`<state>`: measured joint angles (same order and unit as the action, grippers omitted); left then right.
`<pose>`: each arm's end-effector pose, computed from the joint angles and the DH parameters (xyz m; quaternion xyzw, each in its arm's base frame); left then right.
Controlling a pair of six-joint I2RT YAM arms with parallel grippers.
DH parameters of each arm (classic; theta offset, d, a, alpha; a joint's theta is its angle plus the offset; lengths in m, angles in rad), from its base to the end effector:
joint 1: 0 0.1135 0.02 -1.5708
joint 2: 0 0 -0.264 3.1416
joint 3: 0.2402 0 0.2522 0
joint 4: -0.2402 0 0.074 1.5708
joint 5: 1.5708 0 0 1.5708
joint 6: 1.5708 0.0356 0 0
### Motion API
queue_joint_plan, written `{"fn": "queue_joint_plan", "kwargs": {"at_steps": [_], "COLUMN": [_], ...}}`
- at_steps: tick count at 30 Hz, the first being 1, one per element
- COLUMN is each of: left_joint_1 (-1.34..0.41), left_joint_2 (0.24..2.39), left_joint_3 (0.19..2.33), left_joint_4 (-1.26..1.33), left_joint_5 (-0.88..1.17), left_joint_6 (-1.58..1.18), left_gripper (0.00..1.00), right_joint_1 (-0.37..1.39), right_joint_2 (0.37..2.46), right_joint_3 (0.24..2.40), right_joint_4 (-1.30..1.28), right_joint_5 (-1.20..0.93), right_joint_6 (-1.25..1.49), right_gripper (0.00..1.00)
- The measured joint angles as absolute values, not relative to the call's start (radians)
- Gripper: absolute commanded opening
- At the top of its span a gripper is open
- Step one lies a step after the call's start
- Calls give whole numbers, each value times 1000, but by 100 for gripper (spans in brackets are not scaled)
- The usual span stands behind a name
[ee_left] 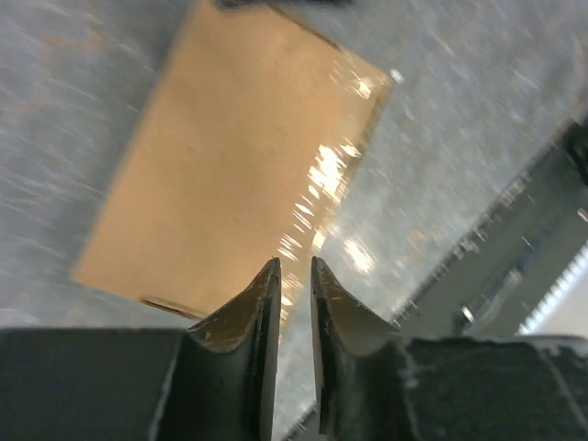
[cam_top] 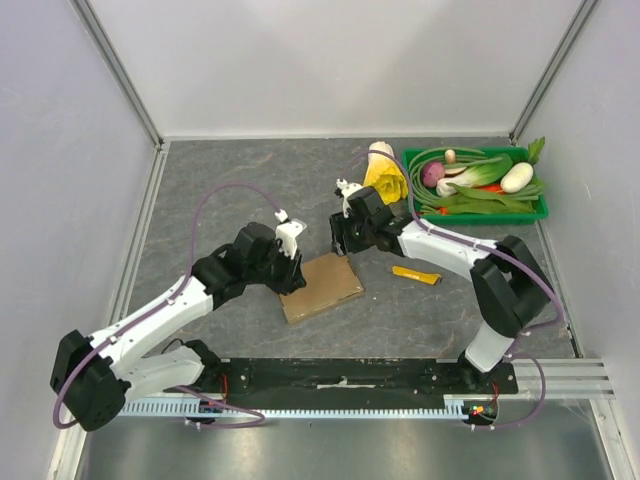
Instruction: Unpack the express box
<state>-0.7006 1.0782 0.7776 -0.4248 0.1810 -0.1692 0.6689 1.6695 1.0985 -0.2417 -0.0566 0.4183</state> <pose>0.1705 -0.1522 0.2586 0.2743 0.8666 -0.2469 0.3358 0.2811 0.2247 0.2148 -0.1264 0.9201 0.2138 0.3030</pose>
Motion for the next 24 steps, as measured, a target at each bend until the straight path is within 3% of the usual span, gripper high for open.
{"fn": "queue_joint_plan", "kwargs": {"at_steps": [4,11,18,24], "left_joint_1": [-703,-799,-826,-824], "left_joint_2": [1005,1105,1275,1297], "left_joint_3": [687,642,610,609], "left_joint_4": [-444,-422,-413,-400], "left_joint_5": [381,537,407,243], "left_joint_6": [-233,-346,-413,-480], "left_gripper": [21,18,19,25], "right_joint_1": [682,681,681,681], "right_joint_2": [1736,1870,1977,1974], "right_joint_3": [1124,1220,1316,1303], "right_joint_4": [-196,-102,-83,-92], "right_joint_5": [-57,-60,-81,-88], "right_joint_6": [418,437,429,417], "right_gripper": [49,44,39,41]}}
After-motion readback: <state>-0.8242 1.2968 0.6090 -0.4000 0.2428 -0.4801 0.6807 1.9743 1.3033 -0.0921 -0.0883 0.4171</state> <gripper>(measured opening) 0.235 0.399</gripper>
